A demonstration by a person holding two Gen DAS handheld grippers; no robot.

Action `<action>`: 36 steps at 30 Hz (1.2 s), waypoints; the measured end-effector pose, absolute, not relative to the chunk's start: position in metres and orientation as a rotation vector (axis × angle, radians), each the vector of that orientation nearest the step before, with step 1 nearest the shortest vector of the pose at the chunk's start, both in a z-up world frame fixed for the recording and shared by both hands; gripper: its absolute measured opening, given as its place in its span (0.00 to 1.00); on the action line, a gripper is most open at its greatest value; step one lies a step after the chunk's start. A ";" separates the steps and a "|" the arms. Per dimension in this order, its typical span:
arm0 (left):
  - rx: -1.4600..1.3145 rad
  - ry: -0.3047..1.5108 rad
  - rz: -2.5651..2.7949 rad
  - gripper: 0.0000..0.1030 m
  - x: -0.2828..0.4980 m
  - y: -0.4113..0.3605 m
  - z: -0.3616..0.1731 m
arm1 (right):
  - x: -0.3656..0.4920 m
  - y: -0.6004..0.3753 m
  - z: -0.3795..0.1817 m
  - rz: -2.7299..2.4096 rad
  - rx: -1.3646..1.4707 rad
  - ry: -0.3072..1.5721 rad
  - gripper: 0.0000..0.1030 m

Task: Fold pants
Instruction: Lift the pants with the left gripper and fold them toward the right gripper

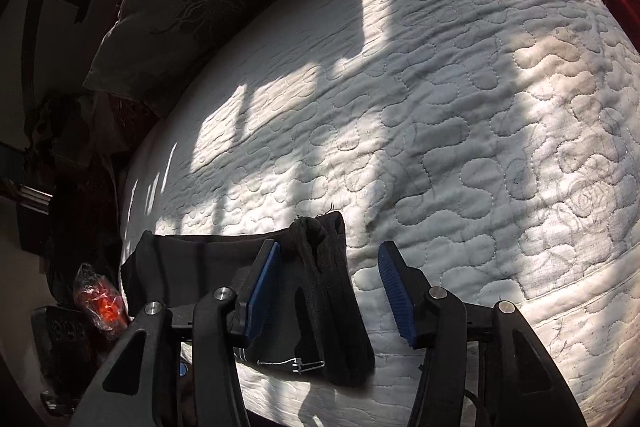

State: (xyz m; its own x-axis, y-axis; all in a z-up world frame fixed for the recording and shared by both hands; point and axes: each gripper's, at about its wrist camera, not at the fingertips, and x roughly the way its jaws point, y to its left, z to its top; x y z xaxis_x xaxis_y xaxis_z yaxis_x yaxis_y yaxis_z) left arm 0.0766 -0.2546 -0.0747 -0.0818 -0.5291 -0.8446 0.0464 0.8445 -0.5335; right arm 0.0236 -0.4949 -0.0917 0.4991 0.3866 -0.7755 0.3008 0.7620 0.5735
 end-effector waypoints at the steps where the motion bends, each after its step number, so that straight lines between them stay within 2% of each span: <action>1: -0.412 1.607 -0.481 0.59 0.076 -0.258 -0.078 | 0.029 -0.494 -0.094 0.093 0.745 1.089 0.52; 7: -0.551 1.686 -0.368 0.59 0.074 -0.274 -0.104 | 0.057 -0.492 -0.102 0.223 0.756 1.151 0.52; 16: -0.533 1.645 -0.276 0.58 0.081 -0.303 -0.113 | 0.061 -0.515 -0.111 0.337 0.795 1.183 0.50; 20: -0.582 1.631 -0.311 0.43 0.088 -0.302 -0.111 | 0.056 -0.527 -0.121 0.368 0.883 1.162 0.50; 22: -0.616 1.644 -0.313 0.39 0.089 -0.298 -0.115 | 0.055 -0.529 -0.124 0.380 0.915 1.153 0.51; 26: -0.636 1.642 -0.334 0.38 0.087 -0.295 -0.116 | 0.062 -0.523 -0.125 0.414 0.910 1.163 0.51; 28: -0.640 1.641 -0.342 0.38 0.087 -0.297 -0.116 | 0.066 -0.517 -0.123 0.403 0.886 1.175 0.46; 30: -0.640 1.644 -0.340 0.38 0.088 -0.298 -0.117 | 0.068 -0.513 -0.121 0.362 0.837 1.201 0.24; 32: -0.639 1.651 -0.338 0.37 0.091 -0.303 -0.119 | 0.068 -0.512 -0.118 0.357 0.808 1.214 0.22; 33: -0.635 1.655 -0.345 0.33 0.092 -0.304 -0.119 | 0.066 -0.510 -0.114 0.354 0.786 1.210 0.21; 34: -0.627 1.657 -0.363 0.18 0.095 -0.307 -0.118 | 0.065 -0.508 -0.110 0.355 0.766 1.206 0.21; 35: -0.617 1.663 -0.384 0.09 0.097 -0.310 -0.118 | 0.065 -0.505 -0.106 0.351 0.752 1.199 0.21; 36: -0.613 1.668 -0.392 0.09 0.100 -0.311 -0.117 | 0.064 -0.503 -0.103 0.345 0.747 1.193 0.21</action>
